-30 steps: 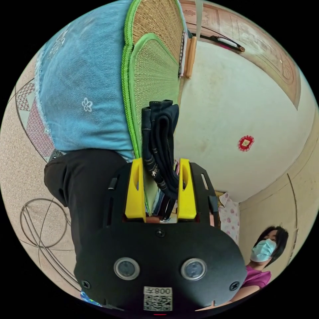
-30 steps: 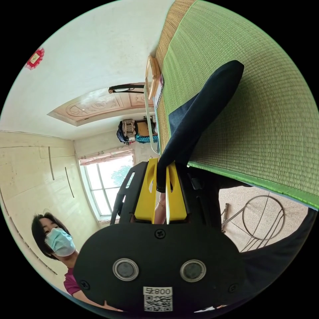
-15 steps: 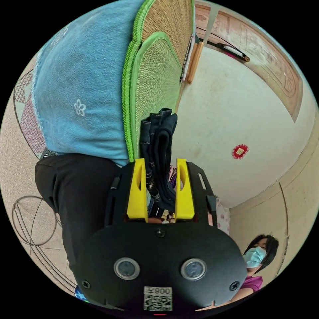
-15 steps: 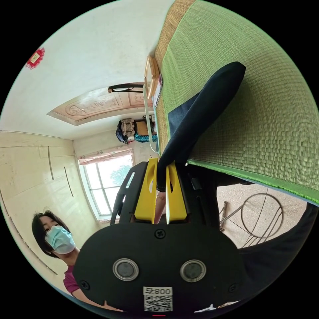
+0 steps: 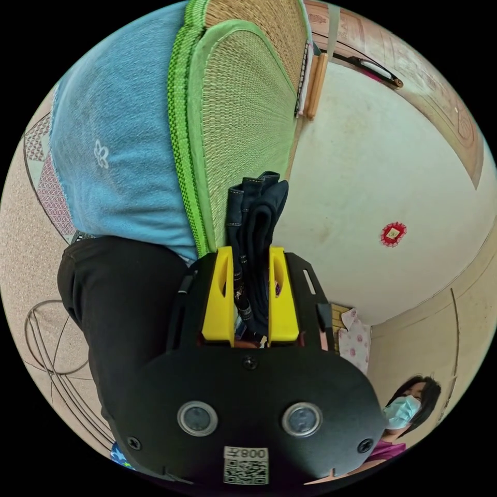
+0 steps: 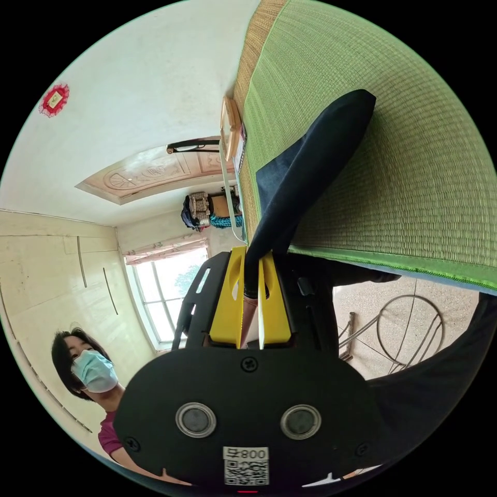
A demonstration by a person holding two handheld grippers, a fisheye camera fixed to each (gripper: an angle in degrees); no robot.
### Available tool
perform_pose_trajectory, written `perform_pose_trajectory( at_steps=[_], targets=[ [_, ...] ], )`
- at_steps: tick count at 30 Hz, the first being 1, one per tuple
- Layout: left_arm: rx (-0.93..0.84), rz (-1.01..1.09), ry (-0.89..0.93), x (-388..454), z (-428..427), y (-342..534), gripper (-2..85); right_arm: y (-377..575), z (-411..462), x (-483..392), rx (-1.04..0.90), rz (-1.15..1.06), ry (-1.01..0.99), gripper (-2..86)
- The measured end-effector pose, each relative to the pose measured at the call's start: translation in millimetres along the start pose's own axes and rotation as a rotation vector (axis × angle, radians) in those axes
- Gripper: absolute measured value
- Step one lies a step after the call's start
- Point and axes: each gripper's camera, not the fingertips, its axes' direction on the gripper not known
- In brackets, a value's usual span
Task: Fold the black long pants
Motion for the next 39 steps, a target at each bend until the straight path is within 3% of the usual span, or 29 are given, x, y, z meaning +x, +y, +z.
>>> perform_pose_trajectory(
  at_steps=[21, 26, 39],
  targets=[
    [0.0, 0.041, -0.004, 56, 55, 11, 8.5, 20, -47, 34, 0.007, 0.039, 0.044, 1.2],
    [-0.014, 0.065, -0.096, 91, 76, 8, 7.5, 23, -57, 25, 0.011, 0.004, 0.054, 1.1],
    [-0.052, 0.201, -0.093, 193, 144, 29, 7.0, 56, -129, 2, 0.079, -0.079, -0.057, 0.4]
  ],
)
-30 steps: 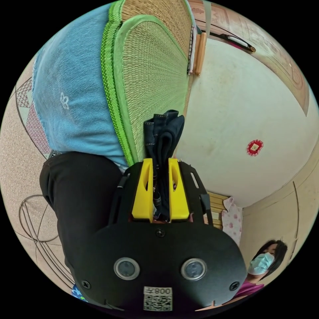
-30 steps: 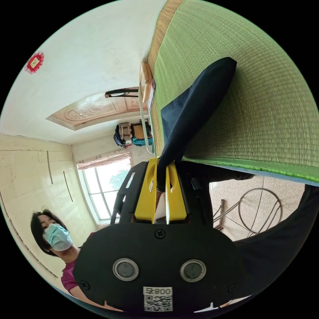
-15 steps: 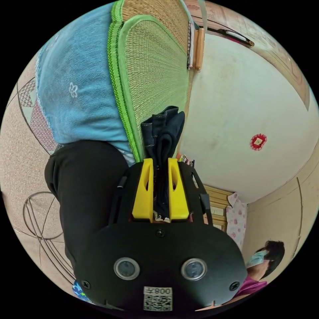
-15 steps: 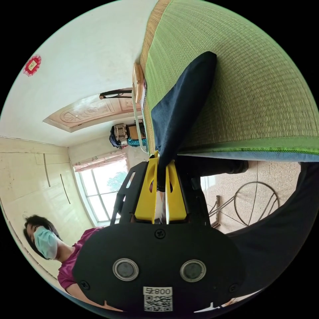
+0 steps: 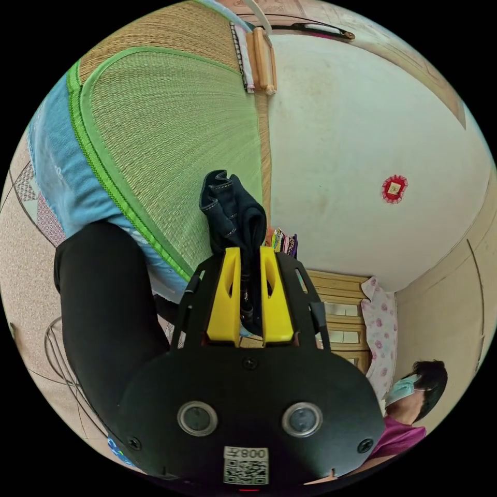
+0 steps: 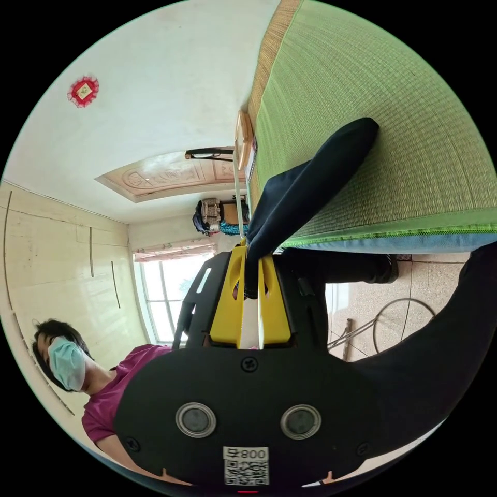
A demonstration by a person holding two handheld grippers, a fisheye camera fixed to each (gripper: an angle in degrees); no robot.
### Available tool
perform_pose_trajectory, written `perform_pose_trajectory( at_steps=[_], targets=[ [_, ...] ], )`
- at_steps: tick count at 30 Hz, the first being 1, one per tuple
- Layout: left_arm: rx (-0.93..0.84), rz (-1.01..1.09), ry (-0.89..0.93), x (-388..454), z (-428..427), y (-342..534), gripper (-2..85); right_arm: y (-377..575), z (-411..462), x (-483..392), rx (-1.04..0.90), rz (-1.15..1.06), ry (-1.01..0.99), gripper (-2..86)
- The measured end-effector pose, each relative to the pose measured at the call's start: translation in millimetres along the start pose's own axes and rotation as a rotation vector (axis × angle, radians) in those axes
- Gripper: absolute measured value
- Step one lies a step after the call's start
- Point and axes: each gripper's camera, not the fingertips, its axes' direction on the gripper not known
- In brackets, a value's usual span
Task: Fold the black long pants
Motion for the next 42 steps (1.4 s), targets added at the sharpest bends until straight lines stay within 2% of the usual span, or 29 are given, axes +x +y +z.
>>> perform_pose_trajectory(
  at_steps=[6, 13, 18, 24, 28, 30, 32, 35, 42],
  targets=[
    [-0.049, 0.066, 0.008, 62, 59, -16, 6.6, -3, -53, -23, 0.075, -0.042, -0.064, 0.2],
    [-0.137, 0.159, 0.026, 153, 178, -48, 3.5, -29, -141, -84, 0.188, -0.141, -0.039, 0.4],
    [-0.258, 0.271, 0.004, 223, 286, -63, 1.6, -52, -232, -177, 0.301, -0.285, 0.081, 0.8],
    [-0.36, 0.333, 0.042, 265, 400, -50, 1.6, -53, -273, -262, 0.329, -0.423, 0.308, 1.8],
    [-0.441, 0.239, -0.062, 226, 449, -37, 2.4, -27, -283, -232, 0.356, -0.389, 0.331, 2.1],
    [-0.477, 0.17, -0.12, 198, 460, -31, 3.0, -4, -289, -185, 0.379, -0.302, 0.301, 2.2],
    [-0.51, 0.048, -0.132, 161, 464, -21, 3.7, 14, -293, -150, 0.386, -0.231, 0.264, 2.2],
    [-0.519, -0.013, -0.124, 139, 462, -8, 4.7, 47, -298, -106, 0.385, -0.135, 0.254, 2.1],
    [-0.556, 0.056, -0.121, 161, 488, 0, 8.1, 131, -324, -32, 0.424, 0.012, 0.158, 2.0]
  ],
)
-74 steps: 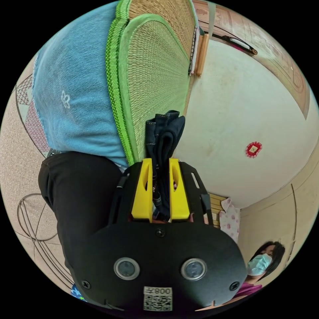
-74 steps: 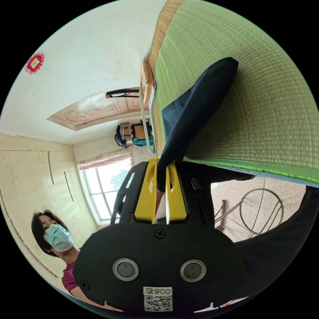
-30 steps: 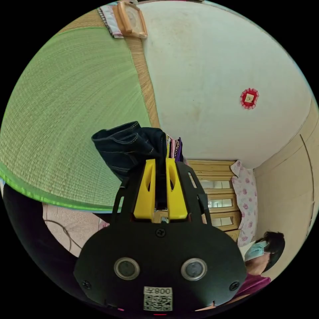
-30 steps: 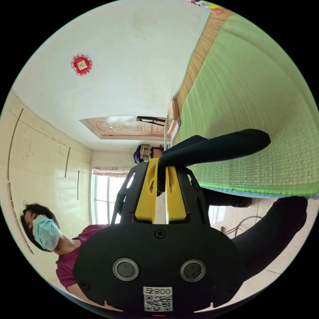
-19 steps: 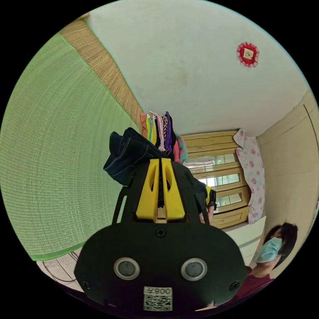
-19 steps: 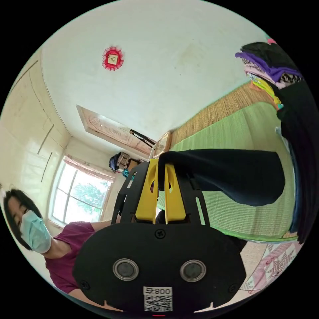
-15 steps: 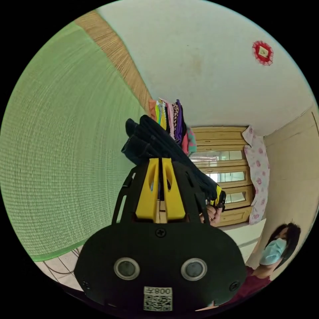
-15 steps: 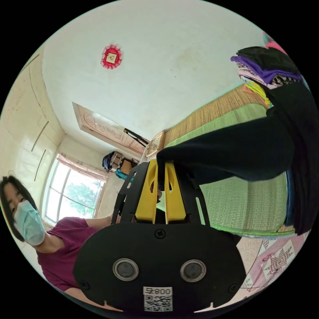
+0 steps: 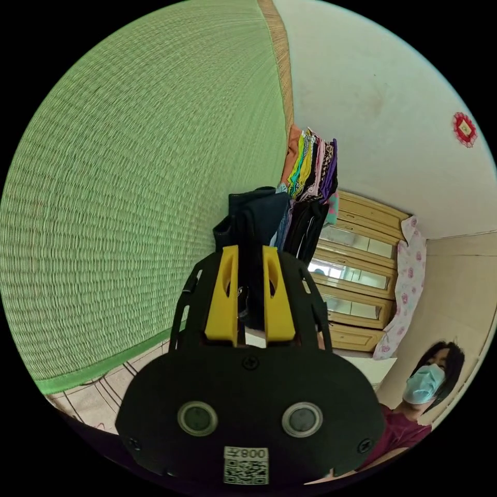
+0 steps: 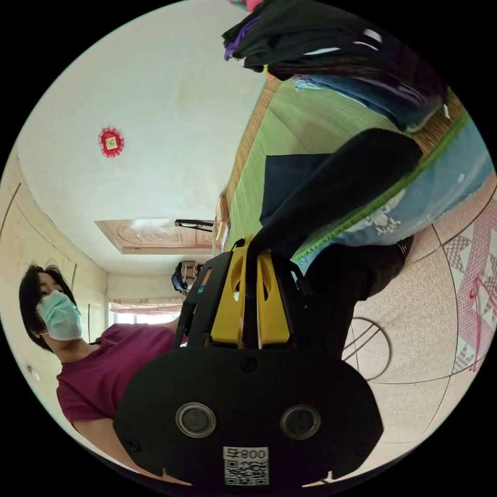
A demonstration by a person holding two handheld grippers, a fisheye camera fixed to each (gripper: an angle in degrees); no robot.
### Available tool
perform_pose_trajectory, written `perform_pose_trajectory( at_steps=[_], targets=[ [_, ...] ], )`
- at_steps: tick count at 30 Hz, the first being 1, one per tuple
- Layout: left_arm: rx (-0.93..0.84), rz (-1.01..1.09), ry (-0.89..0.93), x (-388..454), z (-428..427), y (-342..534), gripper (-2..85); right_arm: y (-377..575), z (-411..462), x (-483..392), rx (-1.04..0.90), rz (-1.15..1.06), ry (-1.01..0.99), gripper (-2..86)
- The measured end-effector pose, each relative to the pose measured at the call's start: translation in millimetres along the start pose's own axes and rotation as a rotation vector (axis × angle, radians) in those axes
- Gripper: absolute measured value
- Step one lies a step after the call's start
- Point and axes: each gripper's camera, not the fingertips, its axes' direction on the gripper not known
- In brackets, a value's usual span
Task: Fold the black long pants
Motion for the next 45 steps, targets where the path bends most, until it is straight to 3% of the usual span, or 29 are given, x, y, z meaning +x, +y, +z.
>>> perform_pose_trajectory(
  at_steps=[8, 17, 26, 34, 37, 41, 45],
  targets=[
    [-0.069, 0.096, -0.282, 50, 57, -39, 9.1, 23, -17, 35, 0.009, 0.062, -0.039, 2.3],
    [0.002, 0.129, -0.356, 73, 70, -28, 10.6, 32, -26, 51, -0.014, 0.077, -0.054, 2.5],
    [-0.124, 0.109, -0.368, 77, 115, -43, 7.8, 45, -37, 68, -0.002, 0.103, -0.096, 2.6],
    [-0.1, 0.214, -0.214, 114, 105, -9, 5.6, 54, -48, 78, -0.016, 0.095, -0.099, 2.3],
    [-0.084, 0.242, -0.236, 117, 101, 14, 5.5, 60, -57, 88, -0.029, 0.096, -0.097, 2.3],
    [-0.06, 0.078, -0.235, 64, 99, 29, 5.6, 73, -65, 121, -0.026, 0.144, -0.169, 2.5],
    [-0.044, 0.07, -0.232, 55, 100, 40, 5.6, 82, -68, 141, -0.016, 0.166, -0.212, 2.7]
  ],
)
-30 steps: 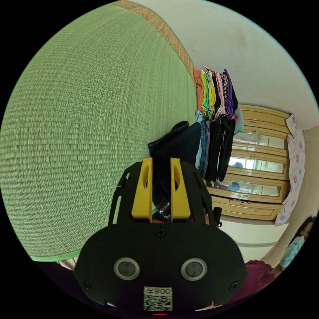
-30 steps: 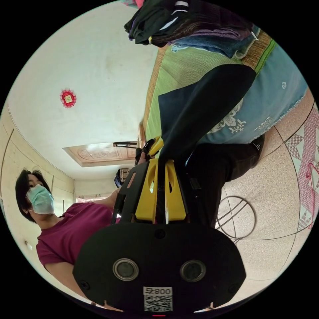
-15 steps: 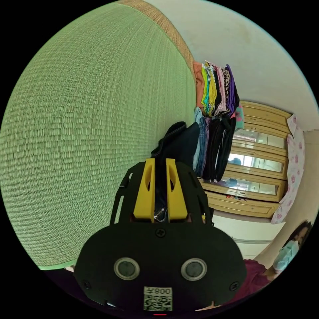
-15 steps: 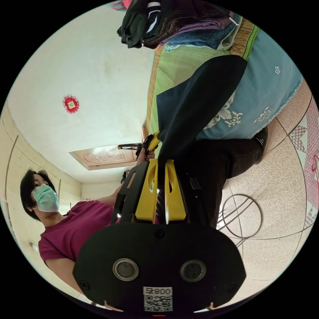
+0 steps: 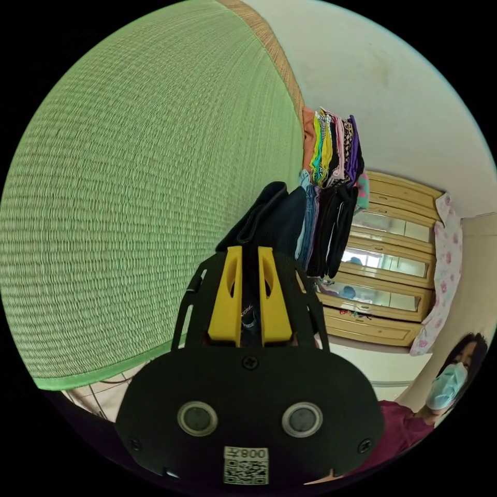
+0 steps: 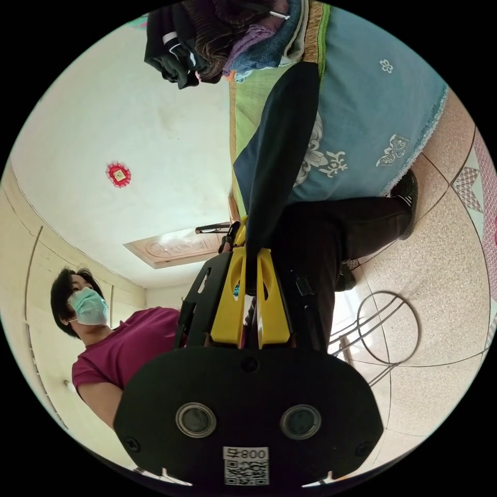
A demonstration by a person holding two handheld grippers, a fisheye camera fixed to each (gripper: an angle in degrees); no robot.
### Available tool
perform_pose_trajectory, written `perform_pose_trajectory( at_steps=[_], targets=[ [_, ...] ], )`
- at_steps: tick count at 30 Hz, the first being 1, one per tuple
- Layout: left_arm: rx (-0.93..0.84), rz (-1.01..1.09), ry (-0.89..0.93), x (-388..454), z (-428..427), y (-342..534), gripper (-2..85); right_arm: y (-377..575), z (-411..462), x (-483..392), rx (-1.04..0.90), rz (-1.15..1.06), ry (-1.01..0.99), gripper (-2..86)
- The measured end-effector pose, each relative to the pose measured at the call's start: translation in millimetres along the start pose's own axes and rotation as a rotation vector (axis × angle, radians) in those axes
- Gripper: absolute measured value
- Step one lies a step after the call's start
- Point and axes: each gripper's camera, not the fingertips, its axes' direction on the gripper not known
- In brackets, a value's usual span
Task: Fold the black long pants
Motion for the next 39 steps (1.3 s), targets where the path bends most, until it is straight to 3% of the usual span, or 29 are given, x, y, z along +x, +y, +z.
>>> perform_pose_trajectory(
  at_steps=[7, 25, 34, 39],
  targets=[
    [-0.022, -0.003, -0.024, -11, 1, 18, 5.8, -3, -7, 17, -0.02, 0.007, -0.029, 2.9],
    [0.022, -0.166, 0.257, -67, 5, 94, 11.0, -17, -16, 23, 0.006, 0.001, -0.064, 2.8],
    [-0.104, -0.121, 0.249, -47, 20, 92, 13.2, -48, -14, -21, 0.009, -0.052, -0.076, 2.3],
    [-0.12, -0.188, 0.345, -53, 39, 96, 14.5, -70, -9, -41, -0.002, -0.079, -0.06, 2.2]
  ],
)
